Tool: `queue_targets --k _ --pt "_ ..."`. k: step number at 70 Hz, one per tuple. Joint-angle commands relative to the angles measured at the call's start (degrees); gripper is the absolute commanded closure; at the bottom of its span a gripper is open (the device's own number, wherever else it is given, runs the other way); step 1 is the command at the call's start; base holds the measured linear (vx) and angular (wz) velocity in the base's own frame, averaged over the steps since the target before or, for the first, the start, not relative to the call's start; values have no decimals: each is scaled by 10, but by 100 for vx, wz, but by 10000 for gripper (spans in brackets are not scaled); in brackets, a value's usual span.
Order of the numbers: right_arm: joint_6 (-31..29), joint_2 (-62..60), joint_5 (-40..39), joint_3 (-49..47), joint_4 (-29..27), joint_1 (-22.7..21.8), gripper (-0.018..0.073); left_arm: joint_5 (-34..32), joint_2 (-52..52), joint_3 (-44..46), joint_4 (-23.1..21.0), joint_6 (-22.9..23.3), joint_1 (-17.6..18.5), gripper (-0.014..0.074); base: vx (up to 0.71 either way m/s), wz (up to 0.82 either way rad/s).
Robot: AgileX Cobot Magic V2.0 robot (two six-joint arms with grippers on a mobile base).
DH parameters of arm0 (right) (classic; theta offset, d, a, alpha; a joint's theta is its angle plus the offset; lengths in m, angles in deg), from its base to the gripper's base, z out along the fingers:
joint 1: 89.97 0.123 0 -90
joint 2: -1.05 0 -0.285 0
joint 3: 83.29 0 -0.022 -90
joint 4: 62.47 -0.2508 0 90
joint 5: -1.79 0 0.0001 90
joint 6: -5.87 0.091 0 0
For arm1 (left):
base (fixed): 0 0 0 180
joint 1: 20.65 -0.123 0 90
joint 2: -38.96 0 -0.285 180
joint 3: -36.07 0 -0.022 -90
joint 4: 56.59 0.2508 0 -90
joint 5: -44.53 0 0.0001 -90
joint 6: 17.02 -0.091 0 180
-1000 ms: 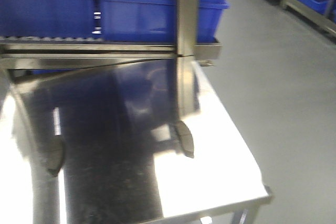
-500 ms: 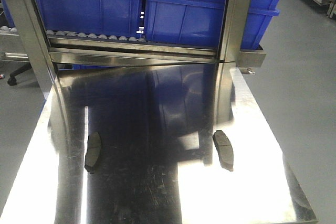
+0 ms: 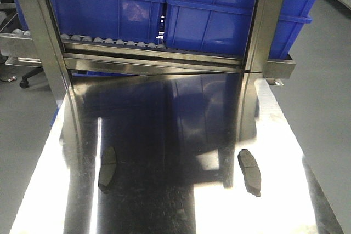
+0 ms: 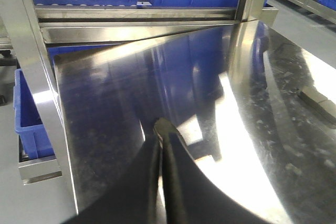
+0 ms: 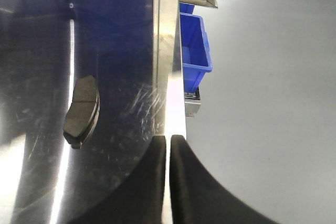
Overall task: Move and align brake pads A on conveyor
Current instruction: 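Turn and approach the shiny steel table holding two brake pads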
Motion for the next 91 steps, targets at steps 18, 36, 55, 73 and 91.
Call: queue_targets --k 18,36,55,73,91 --pt "-2 4 -39 -15 6 -3 560 -42 10 11 -8 1 3 603 6 7" --pt "-2 4 -39 -15 6 -3 560 -42 10 11 -8 1 3 603 1 2" --pt "-2 4 -39 -15 6 -3 560 -42 10 11 -8 1 3 603 0 0" --pt "-2 4 -39 -15 6 -3 560 -42 10 11 -8 1 3 603 0 0" --pt "-2 4 -39 -15 6 -3 560 -42 10 11 -8 1 3 603 0 0"
